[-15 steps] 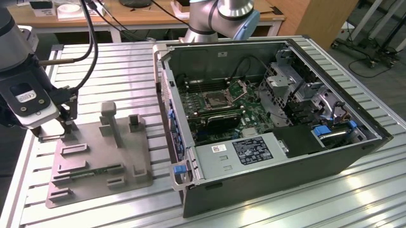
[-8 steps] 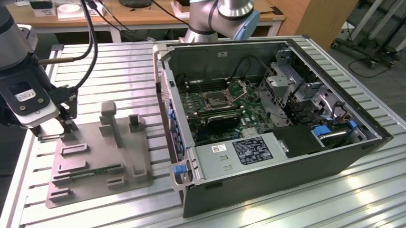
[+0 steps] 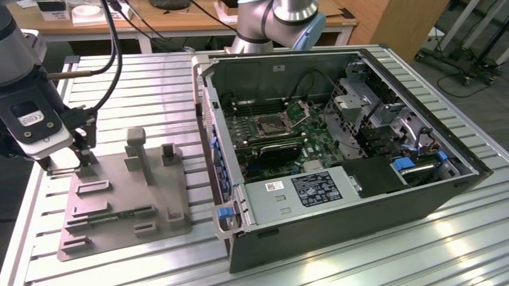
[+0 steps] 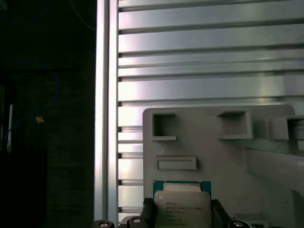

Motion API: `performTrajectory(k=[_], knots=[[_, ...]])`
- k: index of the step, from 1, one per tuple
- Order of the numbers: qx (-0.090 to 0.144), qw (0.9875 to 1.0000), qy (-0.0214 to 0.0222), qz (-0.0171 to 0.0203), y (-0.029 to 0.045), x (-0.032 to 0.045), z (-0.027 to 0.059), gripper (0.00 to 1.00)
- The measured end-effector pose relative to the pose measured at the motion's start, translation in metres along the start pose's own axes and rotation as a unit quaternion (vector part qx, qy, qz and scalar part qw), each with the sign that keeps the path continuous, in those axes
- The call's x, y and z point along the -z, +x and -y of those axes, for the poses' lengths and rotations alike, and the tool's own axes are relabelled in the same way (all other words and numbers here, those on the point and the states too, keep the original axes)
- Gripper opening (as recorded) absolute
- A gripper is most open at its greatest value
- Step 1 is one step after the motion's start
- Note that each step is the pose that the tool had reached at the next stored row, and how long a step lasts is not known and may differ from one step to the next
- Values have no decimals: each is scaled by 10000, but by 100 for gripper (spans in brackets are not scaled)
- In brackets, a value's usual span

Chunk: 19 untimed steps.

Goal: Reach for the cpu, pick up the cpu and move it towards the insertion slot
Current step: 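Pick up the cpu and move it towards the insertion slot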

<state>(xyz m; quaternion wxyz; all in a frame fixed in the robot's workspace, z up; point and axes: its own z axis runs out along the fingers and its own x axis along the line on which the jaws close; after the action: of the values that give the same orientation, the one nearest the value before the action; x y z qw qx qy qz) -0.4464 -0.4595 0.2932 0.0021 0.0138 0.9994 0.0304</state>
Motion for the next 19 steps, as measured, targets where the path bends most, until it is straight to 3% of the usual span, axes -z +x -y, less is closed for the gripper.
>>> performTrajectory(k=[8,17,19], knots=[[1,10000,-4,0,0,40,-3,55],[8,10000,-12,-1,0,177,-11,55],[9,10000,-32,-1,-1,199,-12,55]])
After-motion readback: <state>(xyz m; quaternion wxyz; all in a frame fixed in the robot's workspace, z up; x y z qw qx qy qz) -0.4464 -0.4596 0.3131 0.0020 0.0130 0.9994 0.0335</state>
